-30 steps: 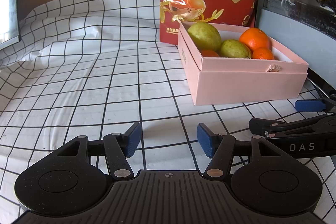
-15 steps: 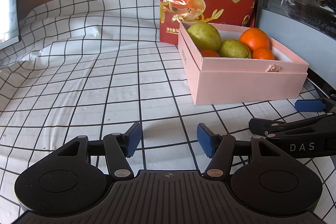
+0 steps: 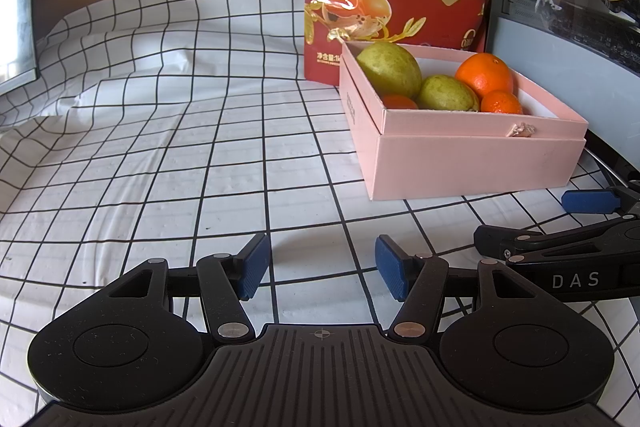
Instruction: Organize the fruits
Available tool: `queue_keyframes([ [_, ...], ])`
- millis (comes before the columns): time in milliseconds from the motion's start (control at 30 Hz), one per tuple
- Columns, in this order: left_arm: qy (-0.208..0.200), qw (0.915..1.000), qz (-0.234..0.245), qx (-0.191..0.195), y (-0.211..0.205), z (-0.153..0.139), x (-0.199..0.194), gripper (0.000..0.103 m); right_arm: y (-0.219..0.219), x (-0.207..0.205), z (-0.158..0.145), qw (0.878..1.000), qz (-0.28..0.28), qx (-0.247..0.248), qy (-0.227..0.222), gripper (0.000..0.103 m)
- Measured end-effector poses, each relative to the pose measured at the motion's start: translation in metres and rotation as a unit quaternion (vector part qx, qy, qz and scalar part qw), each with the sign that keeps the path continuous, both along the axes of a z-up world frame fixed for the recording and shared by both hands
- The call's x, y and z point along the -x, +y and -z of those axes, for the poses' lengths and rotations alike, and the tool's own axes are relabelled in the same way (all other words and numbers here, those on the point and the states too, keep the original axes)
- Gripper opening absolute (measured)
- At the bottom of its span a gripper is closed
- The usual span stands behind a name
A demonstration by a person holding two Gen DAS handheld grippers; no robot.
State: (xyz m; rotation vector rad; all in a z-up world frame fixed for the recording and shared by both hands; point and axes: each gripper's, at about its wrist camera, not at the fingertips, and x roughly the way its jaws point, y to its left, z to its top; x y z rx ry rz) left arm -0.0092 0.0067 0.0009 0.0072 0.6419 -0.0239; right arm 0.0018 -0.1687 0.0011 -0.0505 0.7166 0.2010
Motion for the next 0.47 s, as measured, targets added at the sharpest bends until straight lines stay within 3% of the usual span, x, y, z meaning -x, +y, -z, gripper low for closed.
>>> queue_keyframes([
  [467, 0.000, 1.0000, 0.000, -0.002, -0.0007, 0.0001, -0.0001, 0.064, 0.0002, 0.0000, 0.0001, 1.000, 0.000, 0.000, 0.000, 0.103],
])
